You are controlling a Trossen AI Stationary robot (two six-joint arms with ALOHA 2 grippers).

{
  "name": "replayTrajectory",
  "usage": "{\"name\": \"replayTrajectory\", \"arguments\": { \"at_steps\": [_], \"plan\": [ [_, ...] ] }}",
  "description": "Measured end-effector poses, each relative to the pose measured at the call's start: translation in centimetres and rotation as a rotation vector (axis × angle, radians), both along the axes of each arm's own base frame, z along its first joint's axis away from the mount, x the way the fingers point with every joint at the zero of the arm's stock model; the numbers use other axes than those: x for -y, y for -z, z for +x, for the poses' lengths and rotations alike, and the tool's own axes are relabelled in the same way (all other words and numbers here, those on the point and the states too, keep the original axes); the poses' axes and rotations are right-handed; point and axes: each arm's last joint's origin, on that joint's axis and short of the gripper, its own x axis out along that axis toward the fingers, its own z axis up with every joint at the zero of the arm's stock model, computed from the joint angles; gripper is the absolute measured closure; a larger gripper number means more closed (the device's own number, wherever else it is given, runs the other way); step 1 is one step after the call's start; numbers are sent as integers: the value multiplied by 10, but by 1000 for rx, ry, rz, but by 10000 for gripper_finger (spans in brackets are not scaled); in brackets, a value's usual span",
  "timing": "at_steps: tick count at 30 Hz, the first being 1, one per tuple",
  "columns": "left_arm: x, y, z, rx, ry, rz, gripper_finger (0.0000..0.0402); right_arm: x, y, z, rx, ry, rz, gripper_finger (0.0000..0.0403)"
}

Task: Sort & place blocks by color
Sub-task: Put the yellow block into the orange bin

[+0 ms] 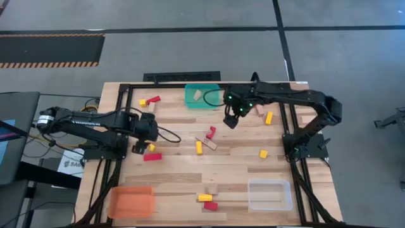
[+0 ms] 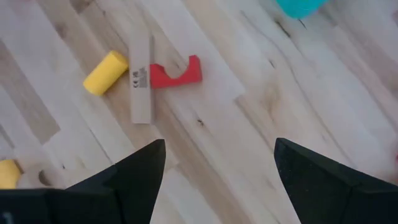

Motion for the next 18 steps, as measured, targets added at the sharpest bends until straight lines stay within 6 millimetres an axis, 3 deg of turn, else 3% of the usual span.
{"name": "replayTrajectory", "arguments": {
  "at_steps": [7,12,18],
  "plan": [
    [-6,24,-9,-92,30,-63,118,-13,7,-8,3,40,2,82],
    [-7,32,-2,-134,75,-85,118,-18,10,-8,-10,41,14,82],
    [-8,70,10,-272,139,-83,128,-19,9,-5,18,37,8,82]
  ]
}}
